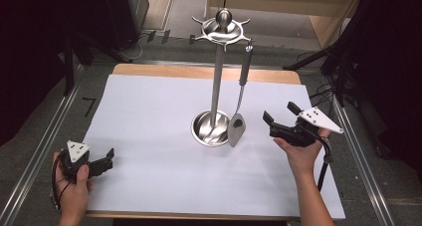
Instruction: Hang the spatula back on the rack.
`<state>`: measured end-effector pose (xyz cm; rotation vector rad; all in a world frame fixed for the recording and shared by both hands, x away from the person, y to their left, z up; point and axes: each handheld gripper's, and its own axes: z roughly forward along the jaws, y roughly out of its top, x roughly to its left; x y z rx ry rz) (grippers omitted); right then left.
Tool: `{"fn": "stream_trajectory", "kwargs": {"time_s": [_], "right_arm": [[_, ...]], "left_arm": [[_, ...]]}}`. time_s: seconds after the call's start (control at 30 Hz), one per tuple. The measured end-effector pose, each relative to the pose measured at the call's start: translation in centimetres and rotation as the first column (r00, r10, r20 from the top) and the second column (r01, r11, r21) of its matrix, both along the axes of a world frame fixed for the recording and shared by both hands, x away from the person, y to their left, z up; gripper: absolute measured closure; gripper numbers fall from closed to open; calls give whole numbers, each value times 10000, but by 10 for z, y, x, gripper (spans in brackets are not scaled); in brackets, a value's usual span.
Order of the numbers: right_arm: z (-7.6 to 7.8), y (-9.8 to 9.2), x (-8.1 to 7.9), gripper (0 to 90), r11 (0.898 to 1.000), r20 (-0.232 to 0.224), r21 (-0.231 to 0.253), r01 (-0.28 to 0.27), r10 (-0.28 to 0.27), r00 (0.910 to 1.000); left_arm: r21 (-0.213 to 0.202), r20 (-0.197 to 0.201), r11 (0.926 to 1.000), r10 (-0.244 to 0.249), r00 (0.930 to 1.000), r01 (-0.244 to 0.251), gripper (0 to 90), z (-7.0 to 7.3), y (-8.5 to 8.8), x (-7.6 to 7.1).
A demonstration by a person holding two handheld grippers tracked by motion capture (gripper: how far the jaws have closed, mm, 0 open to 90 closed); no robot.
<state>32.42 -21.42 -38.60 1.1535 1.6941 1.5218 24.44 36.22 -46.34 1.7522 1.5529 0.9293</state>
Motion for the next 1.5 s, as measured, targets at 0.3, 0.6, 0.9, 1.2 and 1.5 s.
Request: {"fn": "stream_trajectory", "kwargs": {"time_s": [0.3, 0.6, 0.9, 1.2, 1.5], "right_arm": [[-26, -24, -8, 0, 9956, -838, -537, 771, -814, 9932], [-50, -38, -17, 0, 9894, -1513, -892, 1144, -1270, 9803], [-73, -55, -30, 0, 9857, -2221, -1143, 1240, -1470, 9639], [-85, -69, -42, 0, 9818, -2910, -1310, 1373, -1705, 9414], [-92, -85, -54, 0, 9808, -3515, -1258, 1490, -1845, 9178]], "left_arm": [[5, -24, 10000, -2, 10000, 2, 75, 0, 0, 0], [-18, -11, 10000, 36, 10000, -36, 75, 0, 0, 0], [-33, 74, 10000, 20, 10000, -20, 75, 0, 0, -1], [-99, 115, 9999, -14, 9999, 15, 75, 0, 1, -1], [-88, 111, 10000, -8, 9999, 9, 75, 0, 1, -1]]}}
